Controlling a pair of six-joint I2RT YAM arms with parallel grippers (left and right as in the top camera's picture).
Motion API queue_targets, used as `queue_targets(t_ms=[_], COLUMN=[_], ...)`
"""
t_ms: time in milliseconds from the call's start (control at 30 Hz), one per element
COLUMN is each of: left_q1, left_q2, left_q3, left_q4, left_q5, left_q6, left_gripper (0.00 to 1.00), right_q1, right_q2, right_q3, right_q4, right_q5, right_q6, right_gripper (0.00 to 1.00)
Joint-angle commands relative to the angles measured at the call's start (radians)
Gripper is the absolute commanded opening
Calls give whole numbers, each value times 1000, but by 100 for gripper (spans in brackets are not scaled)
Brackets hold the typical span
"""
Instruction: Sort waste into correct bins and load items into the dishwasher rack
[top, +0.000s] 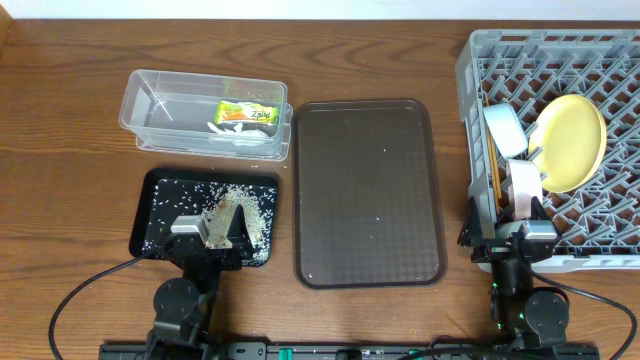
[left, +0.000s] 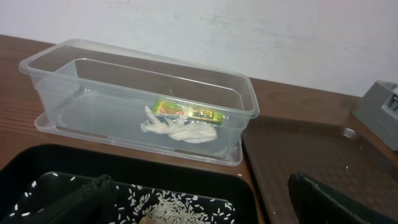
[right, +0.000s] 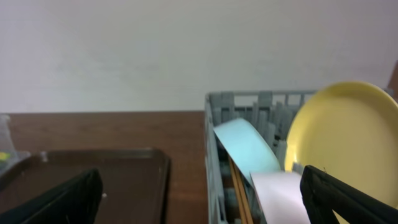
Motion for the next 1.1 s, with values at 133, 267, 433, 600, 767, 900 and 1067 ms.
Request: queue_targets(t_ms=[133, 267, 433, 600, 767, 900, 1067], left_q1=[5, 5, 5, 5, 5, 5, 5], left_q2=[-7, -7, -7, -7, -7, -7, -7], left_q3=[-29, -29, -29, -29, -29, -29, -29], left_q4=[-10, -10, -10, -10, -10, -10, -10], left_q5=[-2, -2, -2, -2, -2, -2, -2], left_q6=[16, 16, 16, 16, 16, 16, 16], left_gripper=[91, 91, 91, 91, 91, 91, 91], right_q1=[-6, -6, -6, -6, -6, -6, -6], right_q2=[-7, -7, -7, -4, -4, -4, -4], right_q3=[-1, -1, -1, -1, -1, -1, -1], right_q4=[-2, -23, -129, -122, -122, -122, -122], right_q5=[3, 3, 1, -1, -1, -1, -1], right_q6=[-7, -7, -7, -7, -7, -7, -7], right_gripper=[99, 99, 99, 99, 99, 99, 99])
